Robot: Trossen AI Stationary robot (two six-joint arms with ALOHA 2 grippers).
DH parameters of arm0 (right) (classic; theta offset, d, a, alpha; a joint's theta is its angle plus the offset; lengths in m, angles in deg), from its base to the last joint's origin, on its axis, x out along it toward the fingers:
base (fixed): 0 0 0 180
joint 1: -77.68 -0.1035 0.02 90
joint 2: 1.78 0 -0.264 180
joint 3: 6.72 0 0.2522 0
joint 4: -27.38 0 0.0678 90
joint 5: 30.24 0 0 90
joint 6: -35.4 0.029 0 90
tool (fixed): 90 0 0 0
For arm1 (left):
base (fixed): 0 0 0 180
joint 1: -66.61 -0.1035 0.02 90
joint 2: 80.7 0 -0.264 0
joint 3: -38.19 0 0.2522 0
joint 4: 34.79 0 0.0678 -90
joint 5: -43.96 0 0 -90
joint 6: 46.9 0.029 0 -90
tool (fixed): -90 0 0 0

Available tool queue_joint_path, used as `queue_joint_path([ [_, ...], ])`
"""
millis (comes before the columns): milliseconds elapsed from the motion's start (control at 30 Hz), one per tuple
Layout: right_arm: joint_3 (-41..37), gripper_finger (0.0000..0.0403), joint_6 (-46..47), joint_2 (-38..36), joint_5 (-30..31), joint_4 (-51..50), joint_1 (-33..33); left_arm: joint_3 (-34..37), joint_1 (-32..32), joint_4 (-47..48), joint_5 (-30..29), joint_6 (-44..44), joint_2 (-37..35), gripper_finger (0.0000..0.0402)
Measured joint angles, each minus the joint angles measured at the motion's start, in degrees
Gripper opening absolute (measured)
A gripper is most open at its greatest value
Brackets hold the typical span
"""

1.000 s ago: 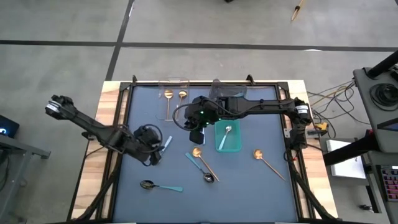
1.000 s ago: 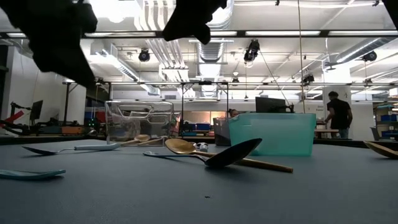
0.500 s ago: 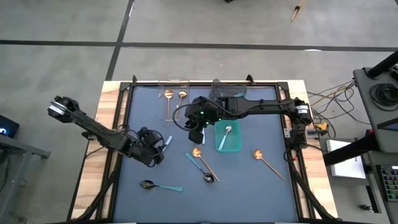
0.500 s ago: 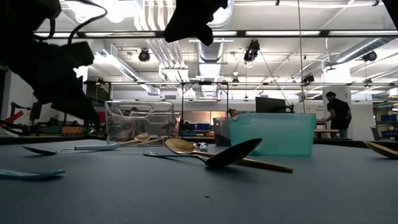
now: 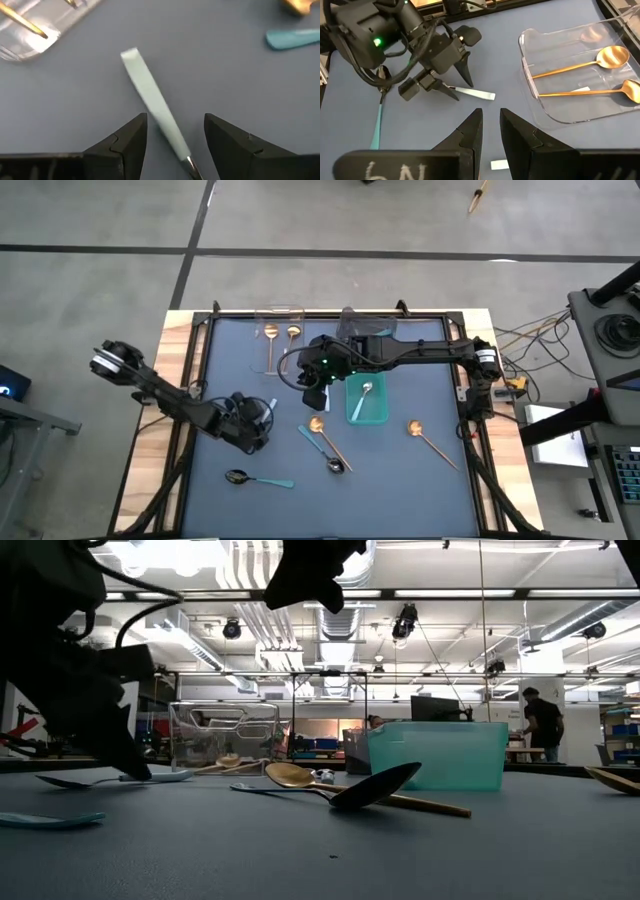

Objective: Sort silverware by color (type)
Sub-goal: Put the light blue spoon into the green bin

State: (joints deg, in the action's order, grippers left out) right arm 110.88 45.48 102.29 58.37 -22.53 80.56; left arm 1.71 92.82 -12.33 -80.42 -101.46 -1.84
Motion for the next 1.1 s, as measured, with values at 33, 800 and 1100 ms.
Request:
queue_joint_path([
  [33,0.0,0.0059,0.01,0.0,0.0,0.0,0.0,0.0,0.0,0.04,0.32,-0.94,0.71,0.0178],
  [800,0.0,0.0059,2.77,0.0,-0.02,-0.05,-1.39,-0.15,-0.07,0.7,0.75,-7.58,3.69,0.002],
  [1100,0.0,0.0059,3.56,0.0,-0.02,-0.05,-1.51,-0.99,-0.04,4.53,3.65,-5.04,-0.56,0.0014],
])
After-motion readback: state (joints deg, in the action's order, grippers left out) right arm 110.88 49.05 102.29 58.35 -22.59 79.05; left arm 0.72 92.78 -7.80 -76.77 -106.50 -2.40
